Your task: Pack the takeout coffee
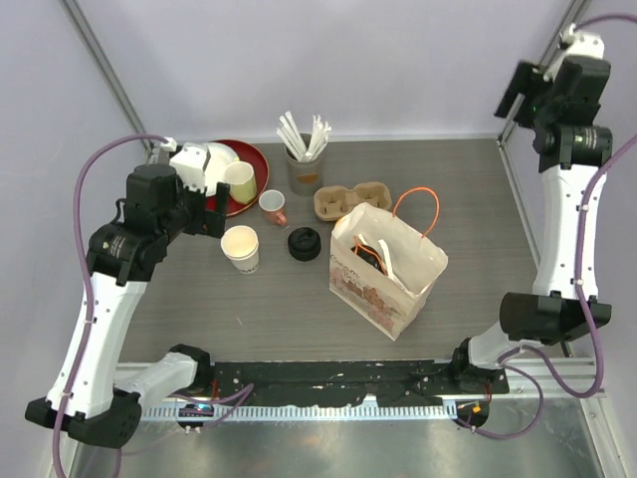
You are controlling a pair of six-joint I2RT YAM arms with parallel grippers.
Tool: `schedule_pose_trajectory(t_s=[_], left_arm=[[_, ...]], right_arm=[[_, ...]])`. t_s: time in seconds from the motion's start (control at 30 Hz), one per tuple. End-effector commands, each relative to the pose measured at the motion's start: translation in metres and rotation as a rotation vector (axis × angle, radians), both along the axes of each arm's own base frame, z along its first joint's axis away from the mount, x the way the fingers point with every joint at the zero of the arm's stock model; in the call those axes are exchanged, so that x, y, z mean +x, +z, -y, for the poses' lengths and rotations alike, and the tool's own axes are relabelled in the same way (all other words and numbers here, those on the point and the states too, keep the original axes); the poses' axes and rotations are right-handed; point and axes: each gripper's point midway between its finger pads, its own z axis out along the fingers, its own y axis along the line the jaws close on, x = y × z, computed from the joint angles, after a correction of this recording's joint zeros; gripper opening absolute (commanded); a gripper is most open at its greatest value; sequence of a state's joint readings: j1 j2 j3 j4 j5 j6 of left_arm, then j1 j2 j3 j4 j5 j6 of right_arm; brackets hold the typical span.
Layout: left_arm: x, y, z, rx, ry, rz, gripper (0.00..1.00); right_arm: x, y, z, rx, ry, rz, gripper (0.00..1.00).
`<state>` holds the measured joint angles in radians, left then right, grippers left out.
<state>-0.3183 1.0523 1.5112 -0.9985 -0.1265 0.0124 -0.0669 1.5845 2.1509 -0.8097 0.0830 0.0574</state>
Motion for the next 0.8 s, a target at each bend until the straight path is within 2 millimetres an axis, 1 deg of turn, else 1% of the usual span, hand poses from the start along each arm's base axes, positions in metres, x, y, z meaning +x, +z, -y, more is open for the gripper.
schedule_pose_trajectory(t_s=[0.0, 0.03, 0.07, 0.1, 0.13, 0.17, 0.2, 0.23, 0.27, 0.3, 0.33, 0.37, 0.4, 0.43, 0.47, 0.5, 0.53, 0.57, 0.6, 0.63, 0.67, 0.7, 0.73, 0.77], left_arm=[[0.002, -0.013, -0.022, 0.019, 0.082, 0.045, 1.00], [0.004, -0.017, -0.023, 0.016, 0.089, 0.049, 1.00], [0.004, -0.022, -0.025, 0.017, 0.097, 0.048, 1.00], [0.004, -0.036, -0.030, 0.023, 0.114, 0.031, 1.00], [0.009, -0.038, -0.033, 0.025, 0.131, 0.051, 1.00], [0.012, -0.040, -0.034, 0.025, 0.141, 0.065, 1.00], [0.014, -0.059, -0.038, 0.040, 0.156, 0.041, 1.00], [0.015, -0.063, -0.043, 0.052, 0.175, 0.053, 1.00], [0.023, -0.060, -0.044, 0.043, 0.186, 0.098, 1.00], [0.024, -0.081, -0.048, 0.057, 0.199, 0.069, 1.00], [0.026, -0.084, -0.049, 0.050, 0.208, 0.085, 1.00], [0.032, -0.086, -0.050, 0.041, 0.210, 0.115, 1.00], [0.033, -0.106, -0.052, 0.043, 0.218, 0.091, 1.00], [0.034, -0.112, -0.052, 0.036, 0.224, 0.095, 1.00], [0.035, -0.116, -0.050, 0.018, 0.220, 0.103, 1.00], [0.038, -0.121, -0.051, 0.010, 0.219, 0.116, 1.00], [0.039, -0.122, -0.051, 0.006, 0.213, 0.124, 1.00], [0.040, -0.118, -0.050, 0.001, 0.210, 0.146, 1.00], [0.042, -0.120, -0.051, -0.003, 0.209, 0.167, 1.00], [0.045, -0.120, -0.050, -0.005, 0.208, 0.185, 1.00], [0.048, -0.123, -0.050, -0.011, 0.208, 0.195, 1.00], [0.054, -0.130, -0.049, -0.022, 0.201, 0.220, 1.00], [0.057, -0.136, -0.049, -0.026, 0.195, 0.227, 1.00], [0.059, -0.141, -0.049, -0.029, 0.189, 0.232, 1.00]], right_arm=[[-0.016, -0.026, 0.052, 0.021, -0.169, 0.043, 0.87], [-0.023, -0.032, 0.059, 0.017, -0.194, 0.054, 0.88], [-0.032, -0.060, 0.059, 0.022, -0.203, 0.021, 0.88], [-0.033, -0.059, 0.061, 0.023, -0.210, 0.068, 0.88], [-0.035, -0.069, 0.061, 0.032, -0.215, 0.066, 0.88], [-0.039, -0.096, 0.059, 0.058, -0.220, 0.032, 0.88], [-0.039, -0.104, 0.060, 0.064, -0.226, 0.037, 0.88], [-0.040, -0.115, 0.060, 0.075, -0.229, 0.028, 0.88], [-0.042, -0.145, 0.057, 0.095, -0.229, -0.019, 0.89], [-0.044, -0.141, 0.056, 0.098, -0.220, 0.027, 0.88], [-0.045, -0.149, 0.051, 0.111, -0.201, 0.035, 0.88], [-0.051, -0.177, 0.049, 0.119, -0.201, 0.000, 0.89], [-0.054, -0.169, 0.049, 0.117, -0.202, 0.056, 0.88], [-0.058, -0.176, 0.052, 0.112, -0.221, 0.059, 0.88], [-0.064, -0.199, 0.053, 0.109, -0.237, 0.027, 0.88], [-0.065, -0.199, 0.054, 0.104, -0.243, 0.056, 0.88], [-0.070, -0.204, 0.054, 0.102, -0.245, 0.062, 0.88], [-0.073, -0.222, 0.051, 0.108, -0.231, 0.058, 0.87], [-0.071, -0.218, 0.049, 0.109, -0.217, 0.106, 0.87], [-0.073, -0.221, 0.045, 0.128, -0.206, 0.127, 0.87], [-0.077, -0.243, 0.041, 0.143, -0.192, 0.106, 0.87], [-0.076, -0.241, 0.040, 0.147, -0.185, 0.145, 0.87], [-0.078, -0.246, 0.039, 0.163, -0.188, 0.155, 0.86], [-0.081, -0.261, 0.038, 0.166, -0.193, 0.134, 0.85]])
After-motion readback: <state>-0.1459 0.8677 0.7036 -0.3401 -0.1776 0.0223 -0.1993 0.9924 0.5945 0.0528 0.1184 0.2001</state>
